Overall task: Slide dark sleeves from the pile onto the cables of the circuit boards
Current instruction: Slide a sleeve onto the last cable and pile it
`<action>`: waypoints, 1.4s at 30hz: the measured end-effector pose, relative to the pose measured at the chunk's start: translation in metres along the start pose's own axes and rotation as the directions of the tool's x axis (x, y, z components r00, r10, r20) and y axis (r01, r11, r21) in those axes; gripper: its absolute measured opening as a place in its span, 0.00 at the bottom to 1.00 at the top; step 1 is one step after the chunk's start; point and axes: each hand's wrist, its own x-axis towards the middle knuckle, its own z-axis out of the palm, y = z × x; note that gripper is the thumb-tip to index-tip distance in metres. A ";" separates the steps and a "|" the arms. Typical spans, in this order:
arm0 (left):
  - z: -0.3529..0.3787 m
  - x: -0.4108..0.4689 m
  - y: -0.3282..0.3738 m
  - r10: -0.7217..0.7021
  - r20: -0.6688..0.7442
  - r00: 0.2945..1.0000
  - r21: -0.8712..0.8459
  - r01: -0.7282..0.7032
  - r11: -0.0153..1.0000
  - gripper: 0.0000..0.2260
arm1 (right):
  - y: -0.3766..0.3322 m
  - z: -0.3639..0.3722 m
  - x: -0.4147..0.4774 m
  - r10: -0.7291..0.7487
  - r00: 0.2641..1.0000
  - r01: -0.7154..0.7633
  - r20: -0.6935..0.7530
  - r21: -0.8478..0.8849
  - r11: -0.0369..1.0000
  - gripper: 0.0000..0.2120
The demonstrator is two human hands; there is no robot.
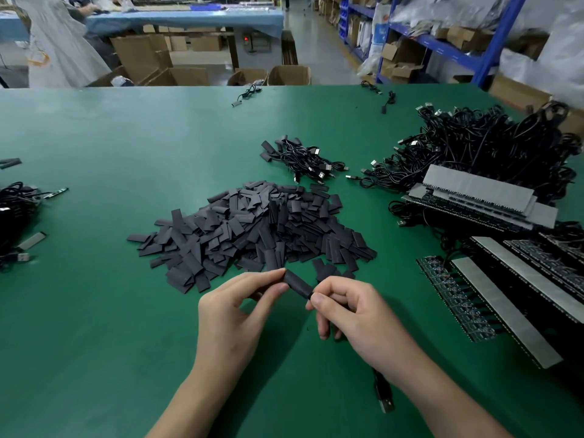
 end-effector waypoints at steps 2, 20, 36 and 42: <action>0.002 0.000 0.001 -0.028 -0.010 1.000 -0.027 0.028 0.999 0.10 | -0.001 0.001 0.000 0.019 1.000 -0.019 0.006 0.041 0.999 0.12; 0.000 0.006 -0.002 -0.457 0.122 0.881 -0.647 0.420 0.636 0.07 | 0.003 -0.004 0.001 0.060 0.990 -0.056 0.127 -0.038 0.998 0.12; -0.006 0.011 -0.012 -0.534 0.119 0.837 -0.675 0.463 0.575 0.16 | -0.003 -0.021 0.009 -0.098 0.987 0.084 -0.129 -0.109 0.990 0.16; 0.002 -0.001 -0.003 -0.287 0.242 0.927 -0.445 0.369 0.816 0.13 | -0.026 -0.038 0.053 -0.140 0.943 0.092 -0.302 -0.169 0.981 0.07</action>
